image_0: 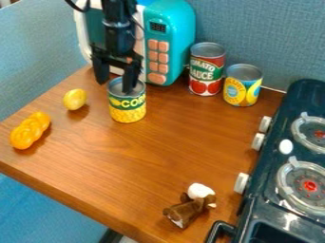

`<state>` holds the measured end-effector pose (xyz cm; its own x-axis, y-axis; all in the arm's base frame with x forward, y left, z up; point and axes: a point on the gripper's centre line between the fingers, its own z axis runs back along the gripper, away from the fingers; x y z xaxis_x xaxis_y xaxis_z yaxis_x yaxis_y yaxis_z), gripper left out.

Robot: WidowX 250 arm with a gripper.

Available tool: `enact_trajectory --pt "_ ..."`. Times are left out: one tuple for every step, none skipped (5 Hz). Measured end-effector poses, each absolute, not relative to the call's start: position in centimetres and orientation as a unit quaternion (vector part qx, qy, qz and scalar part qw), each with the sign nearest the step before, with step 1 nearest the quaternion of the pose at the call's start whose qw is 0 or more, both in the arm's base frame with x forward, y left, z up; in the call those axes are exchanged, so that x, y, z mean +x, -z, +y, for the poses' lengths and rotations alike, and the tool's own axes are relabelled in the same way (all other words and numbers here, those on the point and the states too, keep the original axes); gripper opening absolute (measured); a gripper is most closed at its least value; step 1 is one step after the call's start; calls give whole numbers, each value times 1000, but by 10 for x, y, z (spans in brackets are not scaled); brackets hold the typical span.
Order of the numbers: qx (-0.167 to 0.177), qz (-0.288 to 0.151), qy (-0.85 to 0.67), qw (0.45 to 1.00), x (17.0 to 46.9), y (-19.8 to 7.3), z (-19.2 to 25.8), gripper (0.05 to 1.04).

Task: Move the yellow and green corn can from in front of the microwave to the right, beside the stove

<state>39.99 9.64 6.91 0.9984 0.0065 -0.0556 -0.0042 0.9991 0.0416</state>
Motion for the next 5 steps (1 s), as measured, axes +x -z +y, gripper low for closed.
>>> enact_trajectory --pt "37 23 5 999 399 -66 94 1006" --pt "38 0 5 999 399 -65 85 1005" --pt "-7 -5 13 1000 394 -63 51 1005" --pt "-48 -1 47 998 381 -62 -1 1005" --pt "-45 3 88 995 375 -62 -41 1004"
